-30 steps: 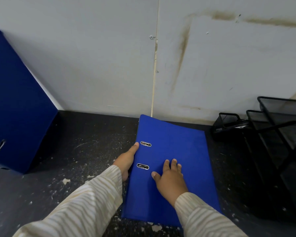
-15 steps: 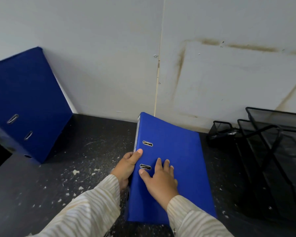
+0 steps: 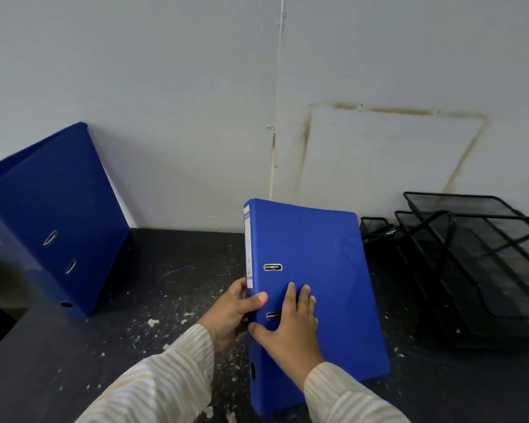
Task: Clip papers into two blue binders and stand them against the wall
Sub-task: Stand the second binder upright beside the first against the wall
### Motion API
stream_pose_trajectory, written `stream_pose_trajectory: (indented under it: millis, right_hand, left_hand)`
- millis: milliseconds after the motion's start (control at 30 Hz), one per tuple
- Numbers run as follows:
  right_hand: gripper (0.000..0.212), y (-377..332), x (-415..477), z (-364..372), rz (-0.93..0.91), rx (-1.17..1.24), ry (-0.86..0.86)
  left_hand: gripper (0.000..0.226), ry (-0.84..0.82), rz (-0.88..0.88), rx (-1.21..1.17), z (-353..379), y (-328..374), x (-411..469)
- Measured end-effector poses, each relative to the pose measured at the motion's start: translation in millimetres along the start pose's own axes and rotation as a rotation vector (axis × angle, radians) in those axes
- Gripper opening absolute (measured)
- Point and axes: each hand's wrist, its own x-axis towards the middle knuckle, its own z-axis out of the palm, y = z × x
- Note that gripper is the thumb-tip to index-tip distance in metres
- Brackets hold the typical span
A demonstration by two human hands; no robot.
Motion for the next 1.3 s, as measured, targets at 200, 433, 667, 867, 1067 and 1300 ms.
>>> stream_pose_trajectory:
  millis: [200,433,667,867,1067,1300]
  right_hand:
    - [0.110,-9,-38,6,0.004,0.116,0.088]
    - [0.108,-22,-81,21,0.067,0.266,0.245]
    - [0.116,-22,-109,26,0.155,0.361,0.289]
    - [0.118,-11,-126,23,0.103,0.379,0.300]
    - [0.123,-1,-144,16,0.092,0.445,0.286]
    - [0.127,5,-154,10,0.148,0.485,0.263]
  left_hand:
    - [0.063,-0.071,0.031,0.045,0,0,-31]
    - [0.073,-0.146,0.127,0.195,0,-14,-58]
    - [0.079,-0.205,0.174,0.301,2,-34,-80]
    - [0.075,-0.240,0.170,0.355,5,-42,-91]
    - [0.066,-0.360,0.165,0.466,6,-41,-101]
    - [0.072,-0.495,0.136,0.519,11,-31,-105]
